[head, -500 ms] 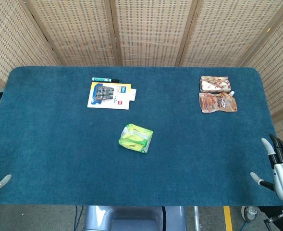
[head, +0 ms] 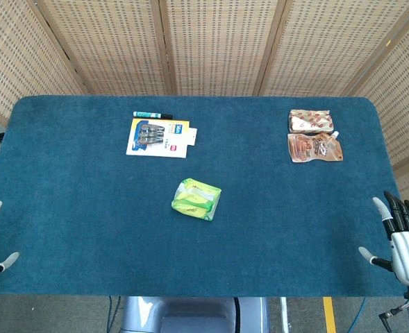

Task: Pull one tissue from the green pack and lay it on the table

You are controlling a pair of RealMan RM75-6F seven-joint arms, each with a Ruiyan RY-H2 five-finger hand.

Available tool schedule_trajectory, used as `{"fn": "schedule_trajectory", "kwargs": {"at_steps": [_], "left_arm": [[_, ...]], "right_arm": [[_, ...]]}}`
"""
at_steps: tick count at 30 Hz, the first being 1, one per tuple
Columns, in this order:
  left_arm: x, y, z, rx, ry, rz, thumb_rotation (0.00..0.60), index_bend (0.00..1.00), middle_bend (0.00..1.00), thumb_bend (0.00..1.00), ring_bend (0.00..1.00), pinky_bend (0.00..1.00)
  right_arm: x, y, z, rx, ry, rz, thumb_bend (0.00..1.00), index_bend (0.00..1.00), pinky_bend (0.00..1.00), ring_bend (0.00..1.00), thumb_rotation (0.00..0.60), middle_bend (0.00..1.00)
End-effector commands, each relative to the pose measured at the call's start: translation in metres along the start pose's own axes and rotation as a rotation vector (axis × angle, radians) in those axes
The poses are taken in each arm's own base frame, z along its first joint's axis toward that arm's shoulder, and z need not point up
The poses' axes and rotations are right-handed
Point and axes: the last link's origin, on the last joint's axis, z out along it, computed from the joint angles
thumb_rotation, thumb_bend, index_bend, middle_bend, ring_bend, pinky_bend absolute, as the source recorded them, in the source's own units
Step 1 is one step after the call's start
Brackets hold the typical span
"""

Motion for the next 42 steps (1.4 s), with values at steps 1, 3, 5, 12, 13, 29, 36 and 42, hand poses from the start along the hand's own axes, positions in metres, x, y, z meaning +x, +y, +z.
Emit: {"fn": "schedule_trajectory", "kwargs": {"at_steps": [1,3,5,12,13,29,36,42], "left_arm": [[0.001,-0.003,0.003,0.007,-0.013,-0.011,0.600,0.00,0.00,0.00,0.00,0.00],[0.001,-0.004,0.005,0.013,-0.012,-0.017,0.600,0.00,0.00,0.00,0.00,0.00],[0.001,-0.004,0.008,0.017,-0.015,-0.015,0.600,0.00,0.00,0.00,0.00,0.00],[-0.001,0.001,0.016,0.010,-0.030,-0.021,0.600,0.00,0.00,0.00,0.00,0.00],[-0.002,0.001,0.017,0.013,-0.035,-0.020,0.600,0.00,0.00,0.00,0.00,0.00],[-0.001,-0.005,0.026,0.045,-0.056,-0.029,0.600,0.00,0.00,0.00,0.00,0.00],[0.002,-0.004,0.027,0.044,-0.057,-0.040,0.600,0.00,0.00,0.00,0.00,0.00],[0.004,-0.005,0.029,0.048,-0.056,-0.049,0.600,0.00,0.00,0.00,0.00,0.00]], "right_arm": [[0.001,-0.010,0.027,0.066,-0.025,0.059,0.07,0.07,0.00,0.00,0.600,0.00],[-0.001,-0.017,0.047,0.100,-0.062,0.100,0.10,0.11,0.04,0.00,0.600,0.00],[-0.002,-0.030,0.072,0.142,-0.111,0.147,0.10,0.16,0.08,0.00,0.600,0.02],[-0.013,-0.097,0.136,0.282,-0.228,0.168,0.21,0.25,0.26,0.16,0.600,0.22],[-0.015,-0.104,0.143,0.287,-0.233,0.154,0.21,0.26,0.28,0.18,0.600,0.24],[-0.062,-0.247,0.180,0.242,-0.388,0.201,0.26,0.33,0.35,0.27,0.600,0.33],[-0.083,-0.294,0.176,0.193,-0.440,0.168,0.26,0.33,0.35,0.28,0.600,0.33],[-0.093,-0.313,0.180,0.150,-0.462,0.190,0.27,0.34,0.35,0.28,0.600,0.34]]}}
